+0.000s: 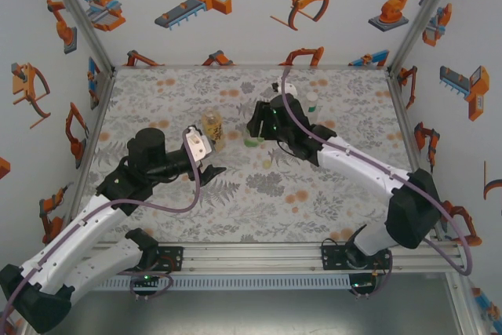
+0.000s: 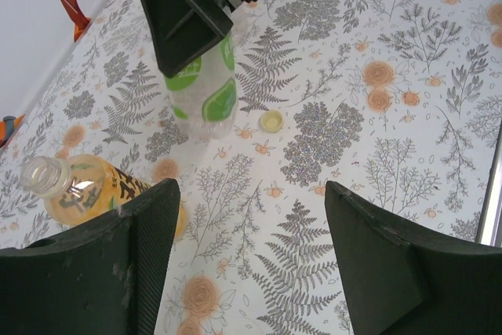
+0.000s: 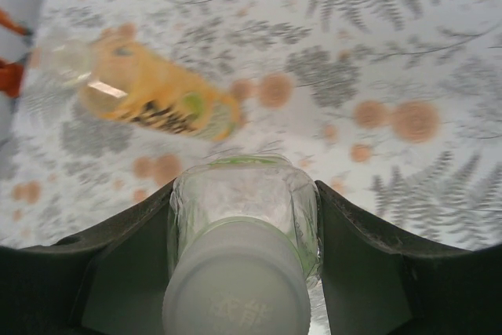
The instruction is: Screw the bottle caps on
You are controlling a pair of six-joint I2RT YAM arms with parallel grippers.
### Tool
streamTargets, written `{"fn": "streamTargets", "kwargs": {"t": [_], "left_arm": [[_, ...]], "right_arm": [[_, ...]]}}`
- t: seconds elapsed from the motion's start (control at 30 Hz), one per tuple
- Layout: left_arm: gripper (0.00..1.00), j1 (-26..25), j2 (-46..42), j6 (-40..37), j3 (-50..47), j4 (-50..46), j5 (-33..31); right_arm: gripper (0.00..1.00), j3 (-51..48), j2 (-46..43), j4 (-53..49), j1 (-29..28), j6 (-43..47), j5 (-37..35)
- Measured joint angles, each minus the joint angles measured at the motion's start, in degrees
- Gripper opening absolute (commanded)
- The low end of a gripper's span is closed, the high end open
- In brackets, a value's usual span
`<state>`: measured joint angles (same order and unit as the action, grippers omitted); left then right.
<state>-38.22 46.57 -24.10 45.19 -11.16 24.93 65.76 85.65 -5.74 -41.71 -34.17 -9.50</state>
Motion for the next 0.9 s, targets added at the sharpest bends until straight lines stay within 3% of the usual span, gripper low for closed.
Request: {"fn": "streamTargets", "kwargs": {"t": [0.37, 0.67, 0.9], "left_arm": [[0.7, 0.0, 0.0, -0.1, 0.0, 0.0, 0.0], [0.71, 0.0, 0.1, -0.1, 0.0, 0.0, 0.0], [0.71, 0.0, 0.2, -0.1, 0.0, 0.0, 0.0]], "right_arm": [[0.42, 5.5, 13.2, 0.9, 5.6, 12.4, -5.6], [0.42, 5.7, 18.9, 5.8, 8.4, 15.4, -5.8], [0.49, 5.7, 20.3, 6.9, 8.7, 15.8, -5.6]]}}
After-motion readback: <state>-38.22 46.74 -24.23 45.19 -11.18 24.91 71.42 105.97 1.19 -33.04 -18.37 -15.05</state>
